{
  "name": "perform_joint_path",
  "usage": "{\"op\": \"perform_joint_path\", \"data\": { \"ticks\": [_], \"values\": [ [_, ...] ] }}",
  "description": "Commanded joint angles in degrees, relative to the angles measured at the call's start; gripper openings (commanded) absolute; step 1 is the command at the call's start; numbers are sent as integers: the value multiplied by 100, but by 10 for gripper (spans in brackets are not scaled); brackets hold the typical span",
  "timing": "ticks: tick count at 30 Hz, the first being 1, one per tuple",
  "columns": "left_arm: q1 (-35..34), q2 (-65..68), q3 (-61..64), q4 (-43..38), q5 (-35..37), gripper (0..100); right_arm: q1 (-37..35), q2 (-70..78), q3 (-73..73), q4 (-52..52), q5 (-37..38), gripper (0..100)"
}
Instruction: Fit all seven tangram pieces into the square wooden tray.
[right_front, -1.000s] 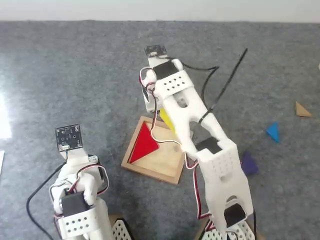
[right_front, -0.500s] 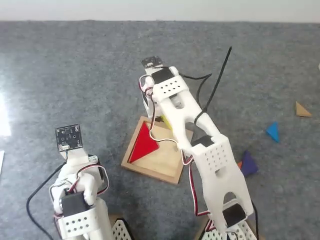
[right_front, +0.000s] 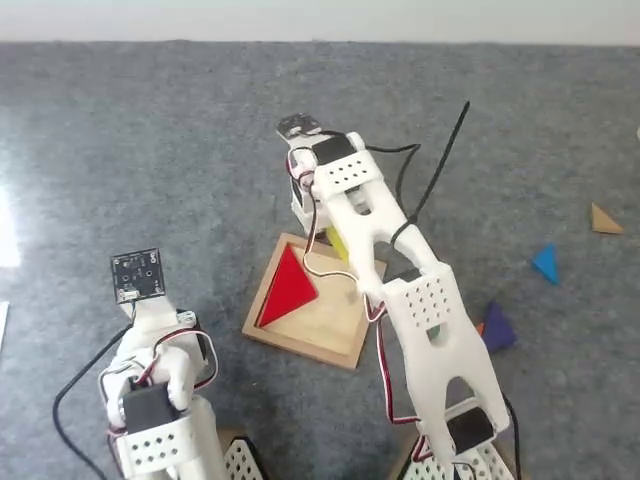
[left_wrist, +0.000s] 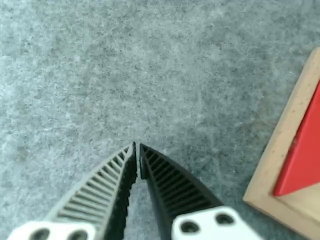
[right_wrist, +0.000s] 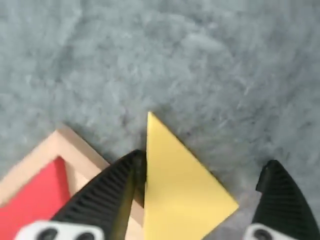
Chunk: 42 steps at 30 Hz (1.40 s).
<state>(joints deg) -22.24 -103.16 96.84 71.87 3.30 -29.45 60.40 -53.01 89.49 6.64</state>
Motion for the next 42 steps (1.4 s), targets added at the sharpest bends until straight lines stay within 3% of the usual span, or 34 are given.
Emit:
{"op": "perform_joint_path", "data": {
  "ticks": [1,8,29,33,42],
  "values": [
    [-26,-97,-40,44,-26,13,453,259,-343,646,466,351],
    [-26,-97,-40,44,-26,13,716,444,-888,1332,1125,351],
    [-26,-97,-40,44,-26,13,822,514,-571,1358,1160,351],
    [-26,-97,-40,44,-26,13,857,514,-571,1358,782,351],
    [-26,-97,-40,44,-26,13,884,505,-571,1376,738,350]
  ]
}}
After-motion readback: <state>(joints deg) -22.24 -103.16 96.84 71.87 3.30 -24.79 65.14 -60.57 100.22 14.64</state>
